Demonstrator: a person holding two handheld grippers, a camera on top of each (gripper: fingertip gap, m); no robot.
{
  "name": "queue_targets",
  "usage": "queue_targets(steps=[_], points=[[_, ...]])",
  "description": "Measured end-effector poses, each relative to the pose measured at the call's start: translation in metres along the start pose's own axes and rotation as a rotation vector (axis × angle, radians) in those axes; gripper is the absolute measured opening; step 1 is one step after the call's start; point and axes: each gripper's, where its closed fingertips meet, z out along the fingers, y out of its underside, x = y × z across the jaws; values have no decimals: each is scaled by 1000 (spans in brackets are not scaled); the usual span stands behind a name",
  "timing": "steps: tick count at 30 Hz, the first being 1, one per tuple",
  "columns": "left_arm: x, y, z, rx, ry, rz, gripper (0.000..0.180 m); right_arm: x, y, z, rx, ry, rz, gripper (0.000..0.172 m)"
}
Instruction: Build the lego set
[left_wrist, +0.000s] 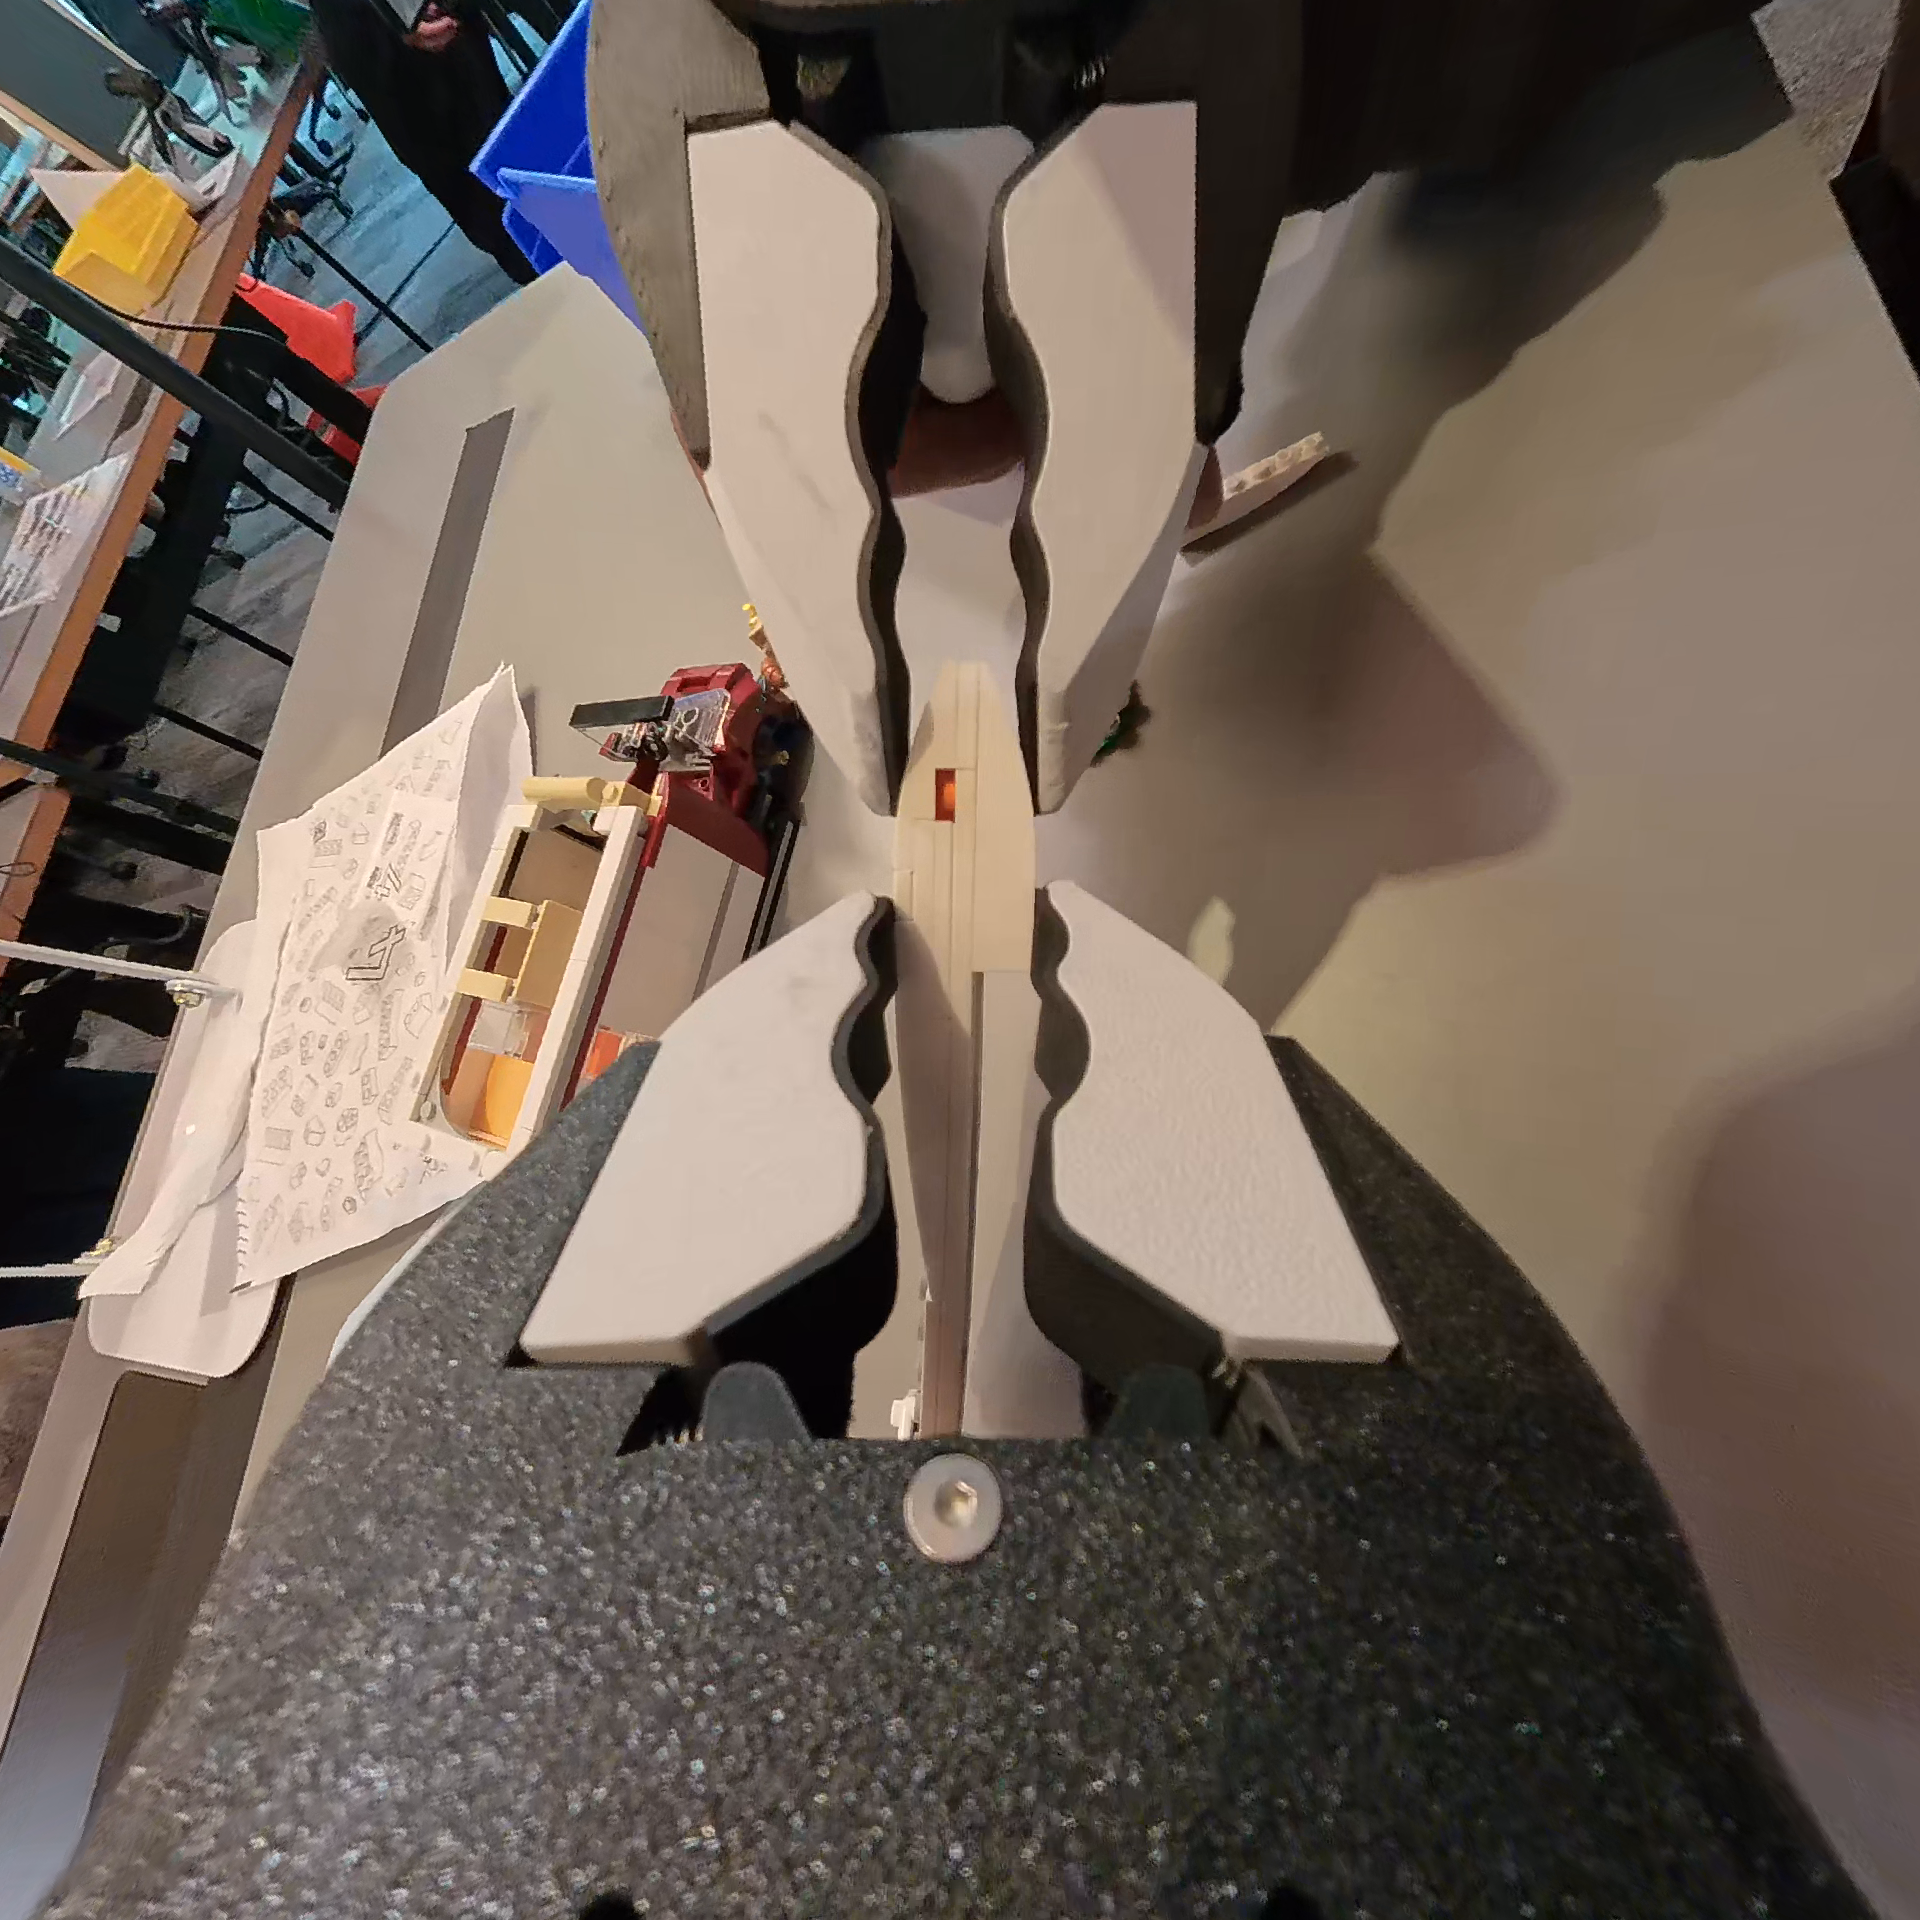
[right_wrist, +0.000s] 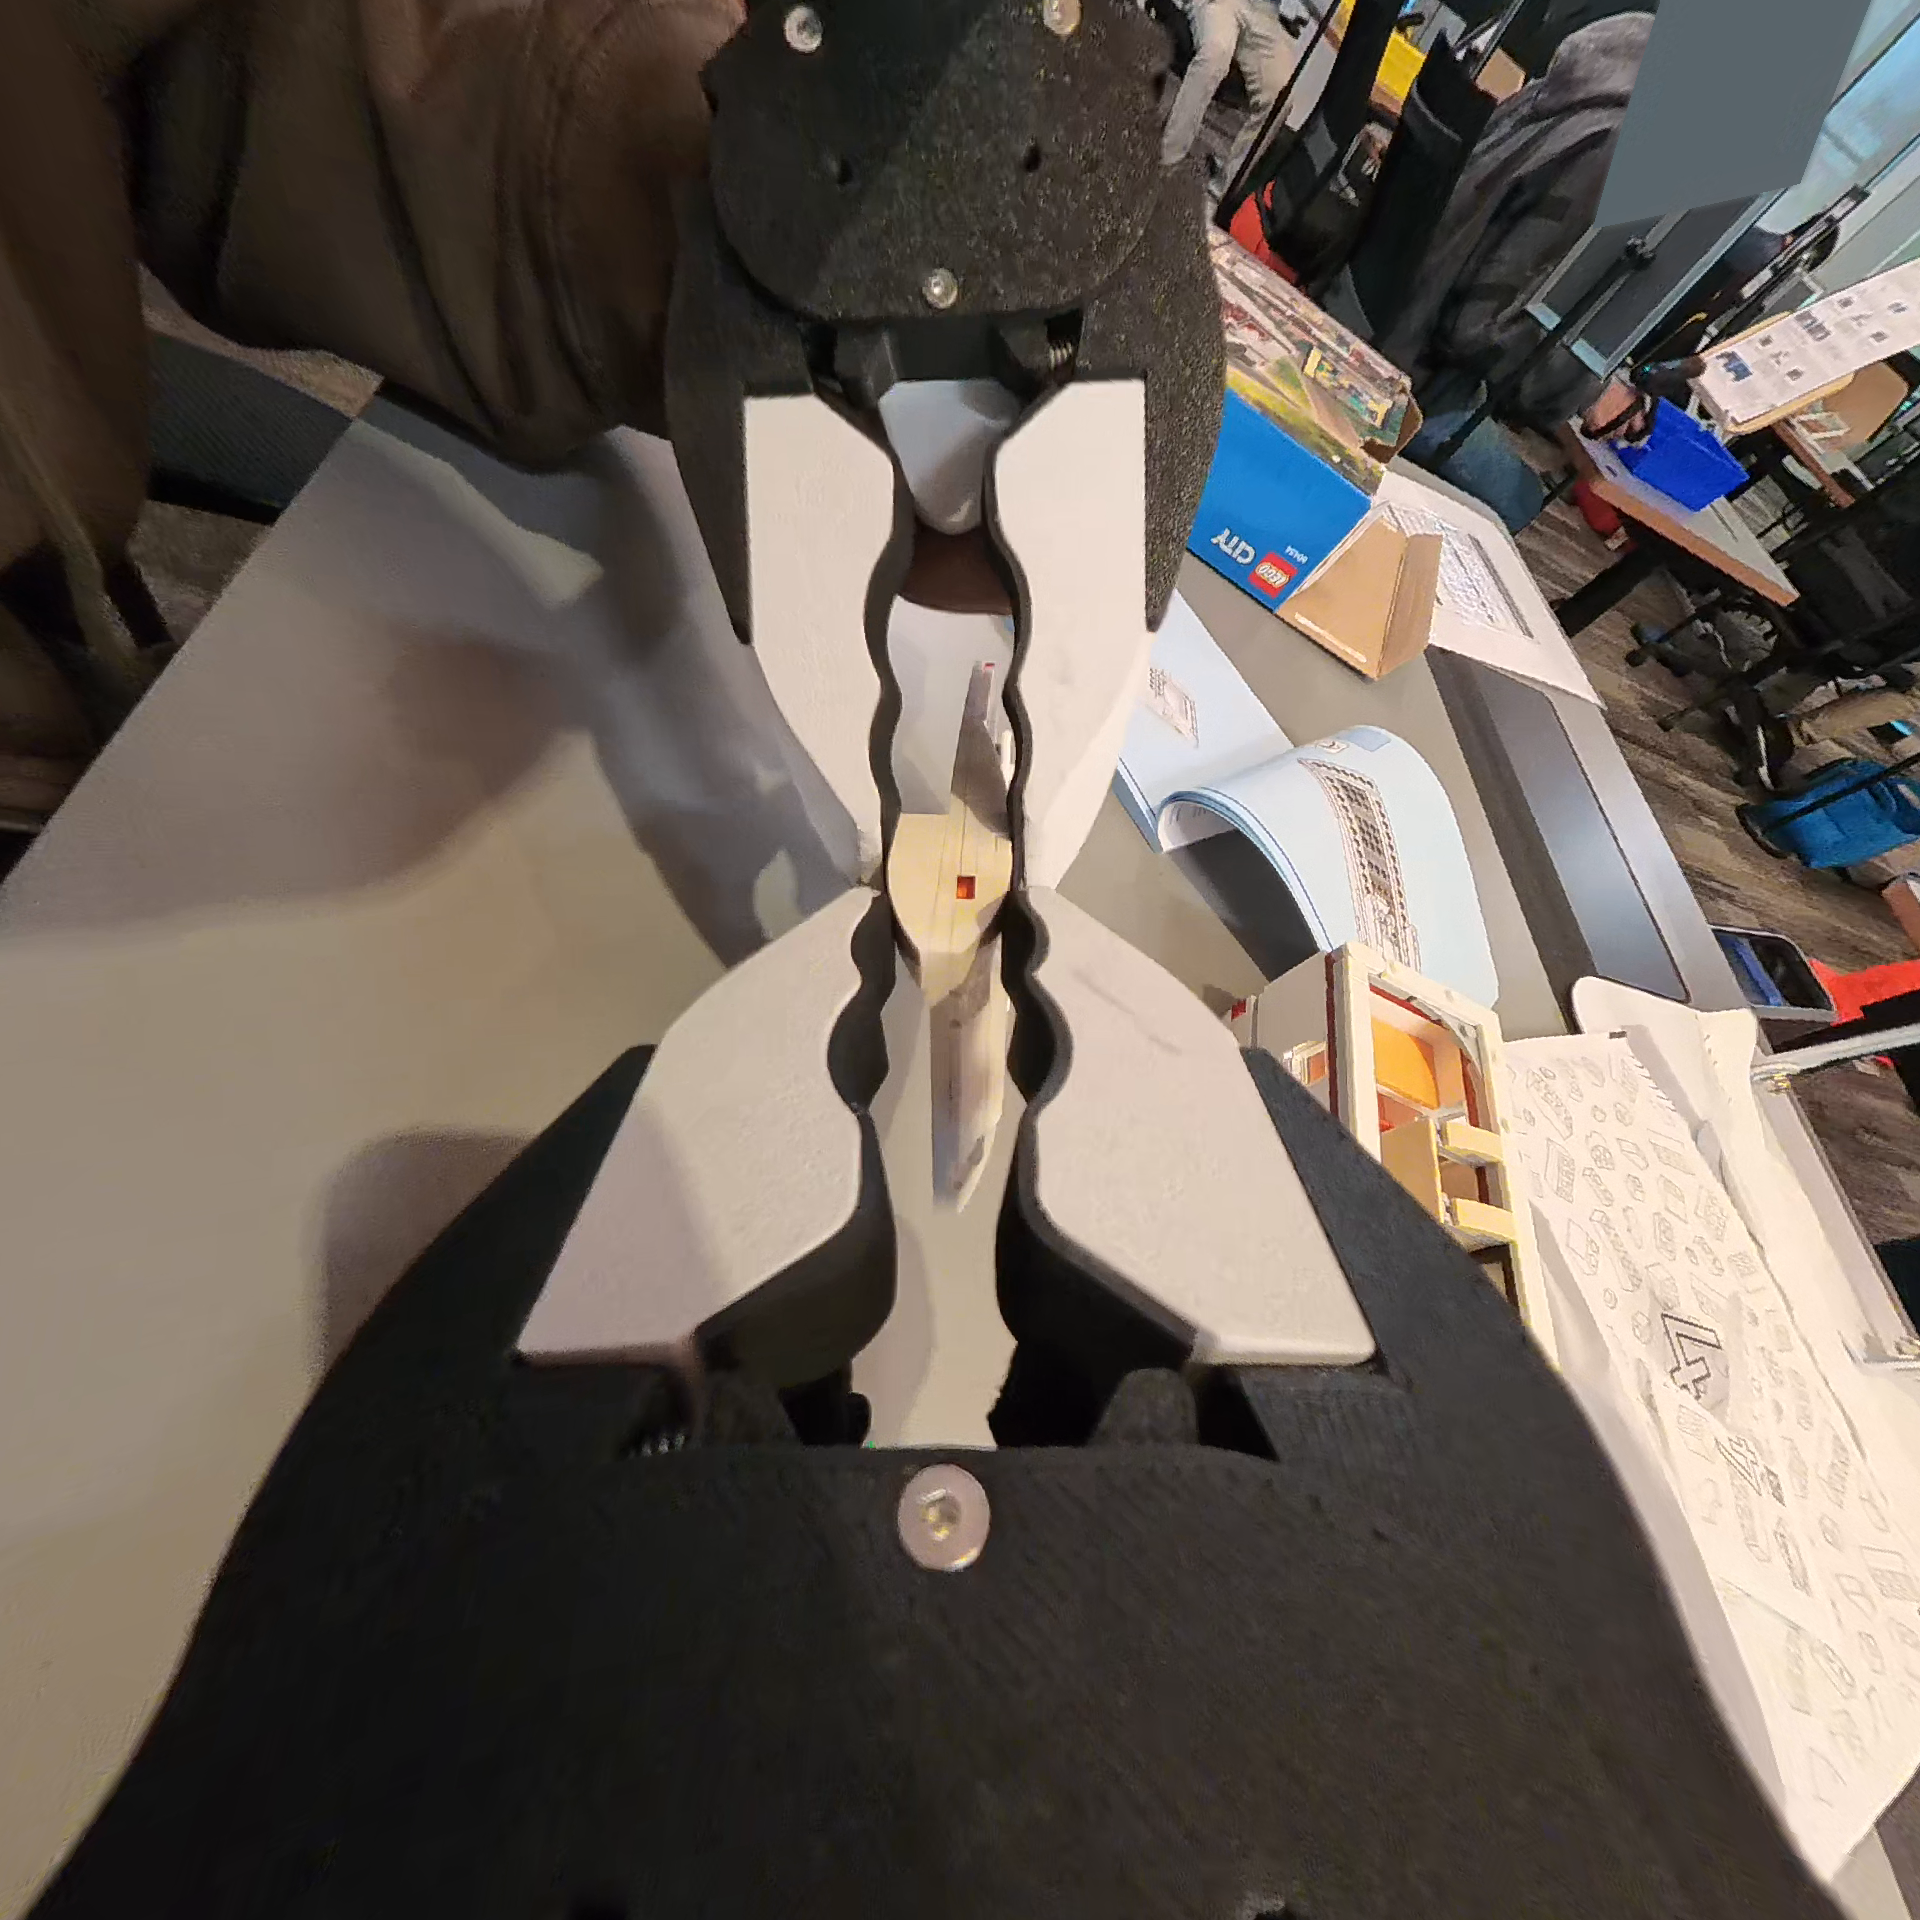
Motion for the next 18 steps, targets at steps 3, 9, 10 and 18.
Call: queue_targets(steps=[3,9,10,18], points=[[-2,1,1,8,-7,-12,25,1,1,0,-1,10,17,21],[-11,7,2,25,-41,-30,25,13,4,-5,-7,107,-5,25],[-12,7,1,34,-39,-39,25,15,3,-7,0,109,4,25],[-11,8,0,26,-22,-40,25,13,2,-10,28,79,13,14]])
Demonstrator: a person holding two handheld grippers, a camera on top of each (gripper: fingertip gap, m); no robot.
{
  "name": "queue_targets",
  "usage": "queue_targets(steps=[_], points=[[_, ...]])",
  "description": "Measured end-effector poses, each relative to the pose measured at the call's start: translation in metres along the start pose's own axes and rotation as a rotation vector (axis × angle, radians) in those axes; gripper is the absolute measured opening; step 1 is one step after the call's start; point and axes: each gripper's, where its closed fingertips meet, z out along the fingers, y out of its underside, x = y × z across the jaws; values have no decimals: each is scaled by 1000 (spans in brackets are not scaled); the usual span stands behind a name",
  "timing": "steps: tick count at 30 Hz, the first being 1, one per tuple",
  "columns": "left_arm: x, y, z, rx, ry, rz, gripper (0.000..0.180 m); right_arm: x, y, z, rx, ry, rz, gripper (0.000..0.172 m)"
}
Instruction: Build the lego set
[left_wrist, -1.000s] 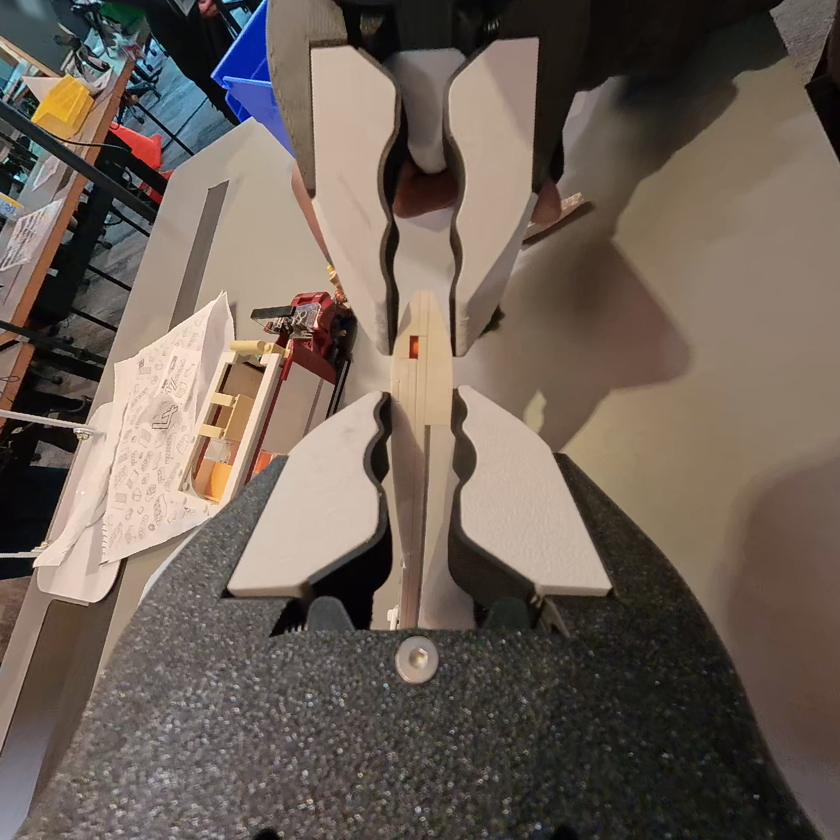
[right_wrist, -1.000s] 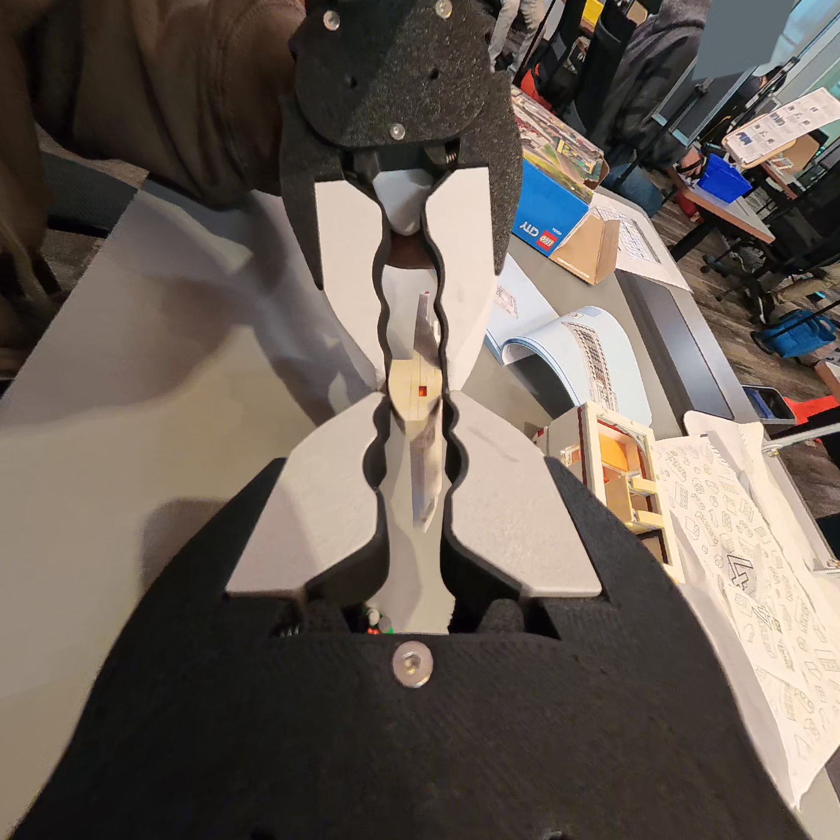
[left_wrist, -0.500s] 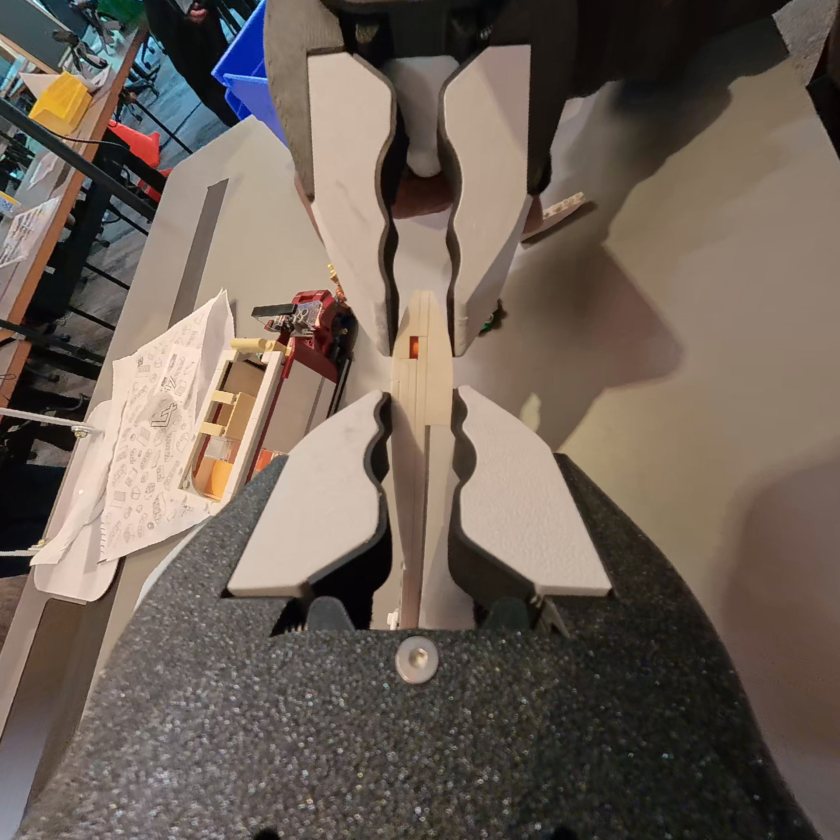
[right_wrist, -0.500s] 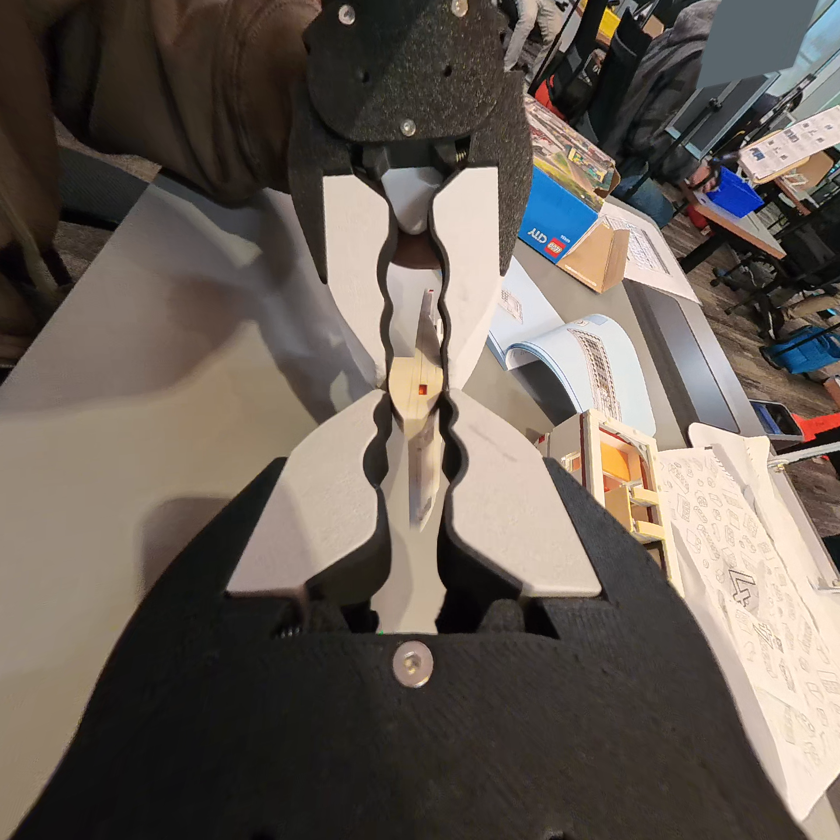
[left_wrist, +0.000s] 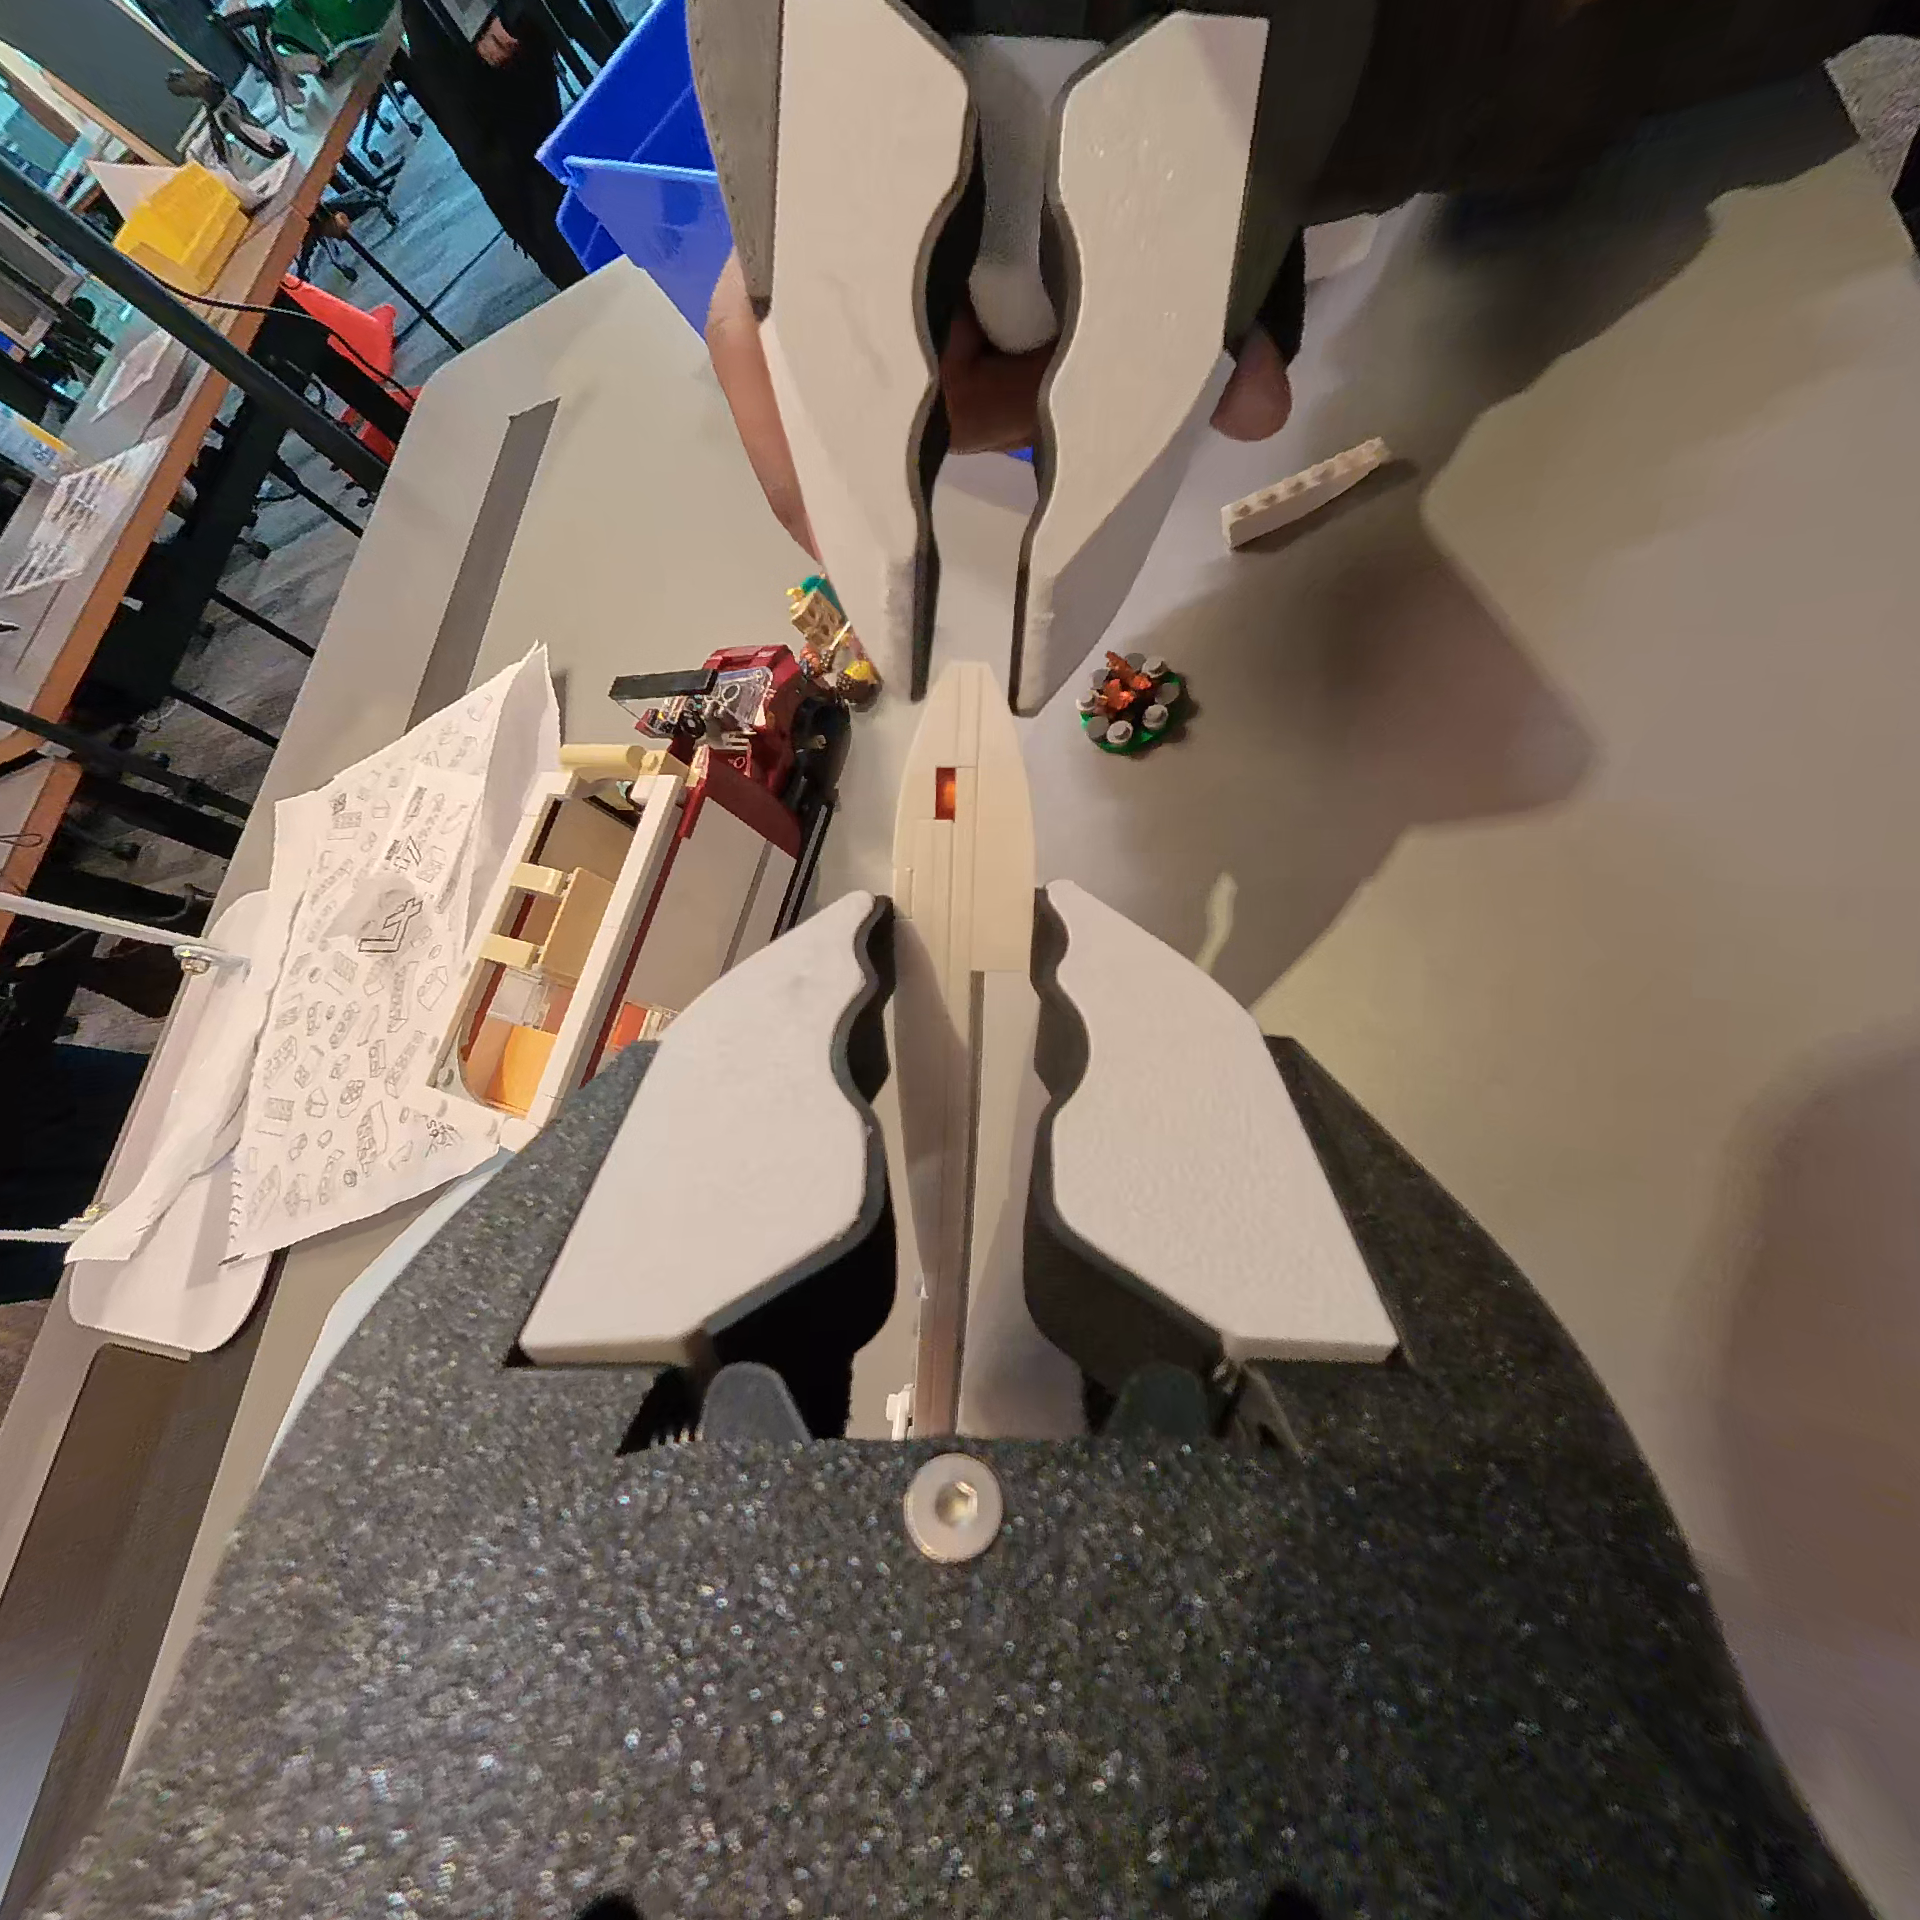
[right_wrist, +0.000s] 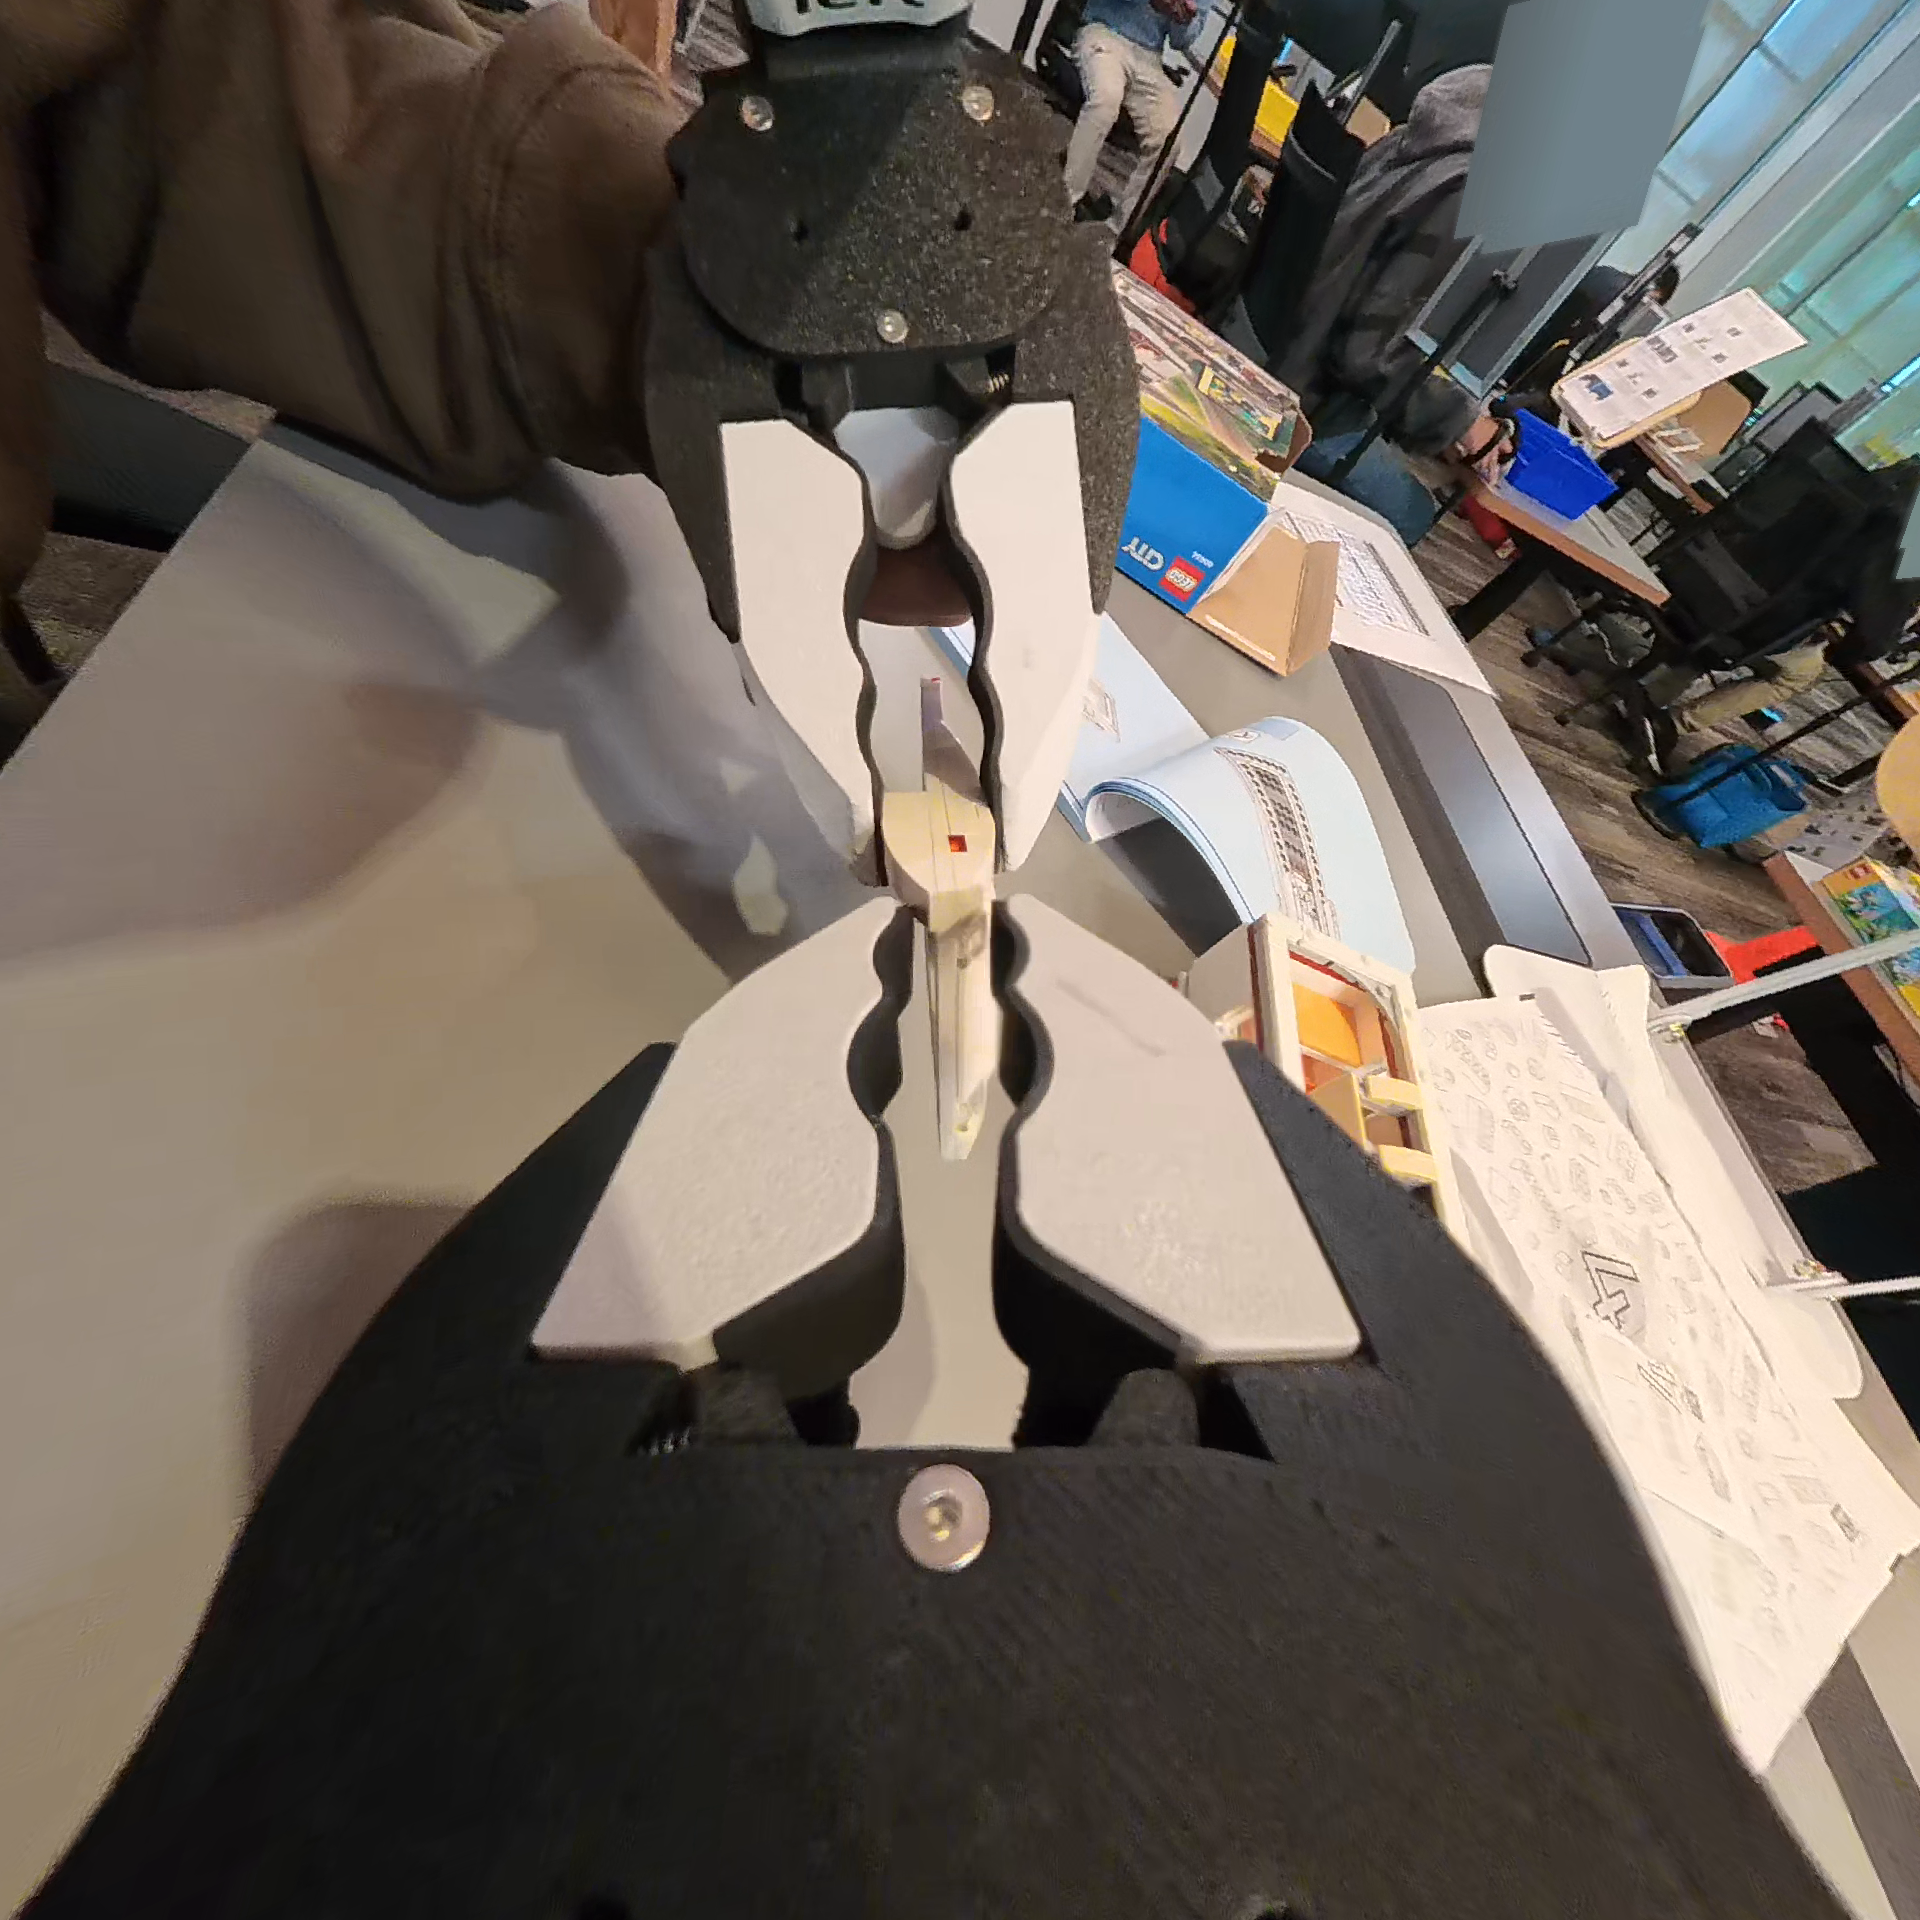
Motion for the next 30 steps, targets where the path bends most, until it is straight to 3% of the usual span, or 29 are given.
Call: queue_targets(steps=[20,25,30], points=[[1,1,-3,-55,-9,-32,25,-2,-4,2,17,-29,32,11],[-8,-2,-11,-26,-31,-138,25,12,-17,-13,119,64,39,21],[-18,-9,-21,101,32,-431,25,28,-6,-19,64,198,-33,28]])
